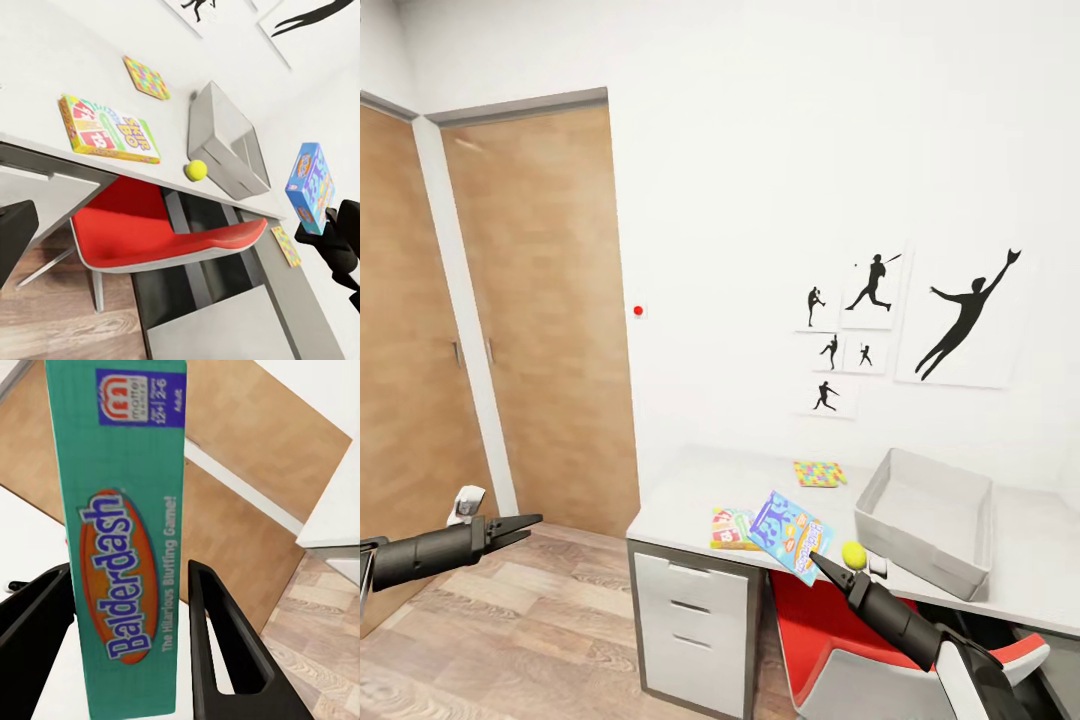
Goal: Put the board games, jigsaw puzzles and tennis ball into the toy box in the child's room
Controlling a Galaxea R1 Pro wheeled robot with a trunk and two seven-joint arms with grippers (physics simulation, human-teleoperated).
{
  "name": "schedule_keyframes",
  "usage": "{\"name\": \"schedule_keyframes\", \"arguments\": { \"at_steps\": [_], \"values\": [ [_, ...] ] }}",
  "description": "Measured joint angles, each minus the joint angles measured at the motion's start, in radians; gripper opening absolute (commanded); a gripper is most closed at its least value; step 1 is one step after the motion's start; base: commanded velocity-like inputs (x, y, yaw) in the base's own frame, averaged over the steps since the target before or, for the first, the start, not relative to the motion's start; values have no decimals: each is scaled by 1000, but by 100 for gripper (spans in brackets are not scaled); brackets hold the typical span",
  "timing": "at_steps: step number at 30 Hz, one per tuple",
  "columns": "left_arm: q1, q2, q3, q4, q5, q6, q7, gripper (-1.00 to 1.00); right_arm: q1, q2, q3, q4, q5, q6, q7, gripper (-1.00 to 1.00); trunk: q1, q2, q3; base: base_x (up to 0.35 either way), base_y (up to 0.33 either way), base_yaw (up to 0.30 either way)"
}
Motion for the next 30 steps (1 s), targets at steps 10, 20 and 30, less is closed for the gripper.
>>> {"name": "schedule_keyframes", "arguments": {
  "at_steps": [10, 20, 30],
  "values": [
    [0, 0, 0, 0, 0, 1, 0, 100, 0, 0, -1, -1, 0, 1, 0, -100, 0, 0, -5, 0, 114, -160],
    [0, 0, 0, 0, 0, 0, 0, 100, 1, -1, -13, -1, -1, 2, 0, -100, 0, 0, -16, 0, 9, -218],
    [0, 1, 2, 0, 1, 0, 0, 100, 0, 1, -58, -110, 0, 96, 20, -100, 0, 0, -28, 0, 0, -189]
  ]
}}
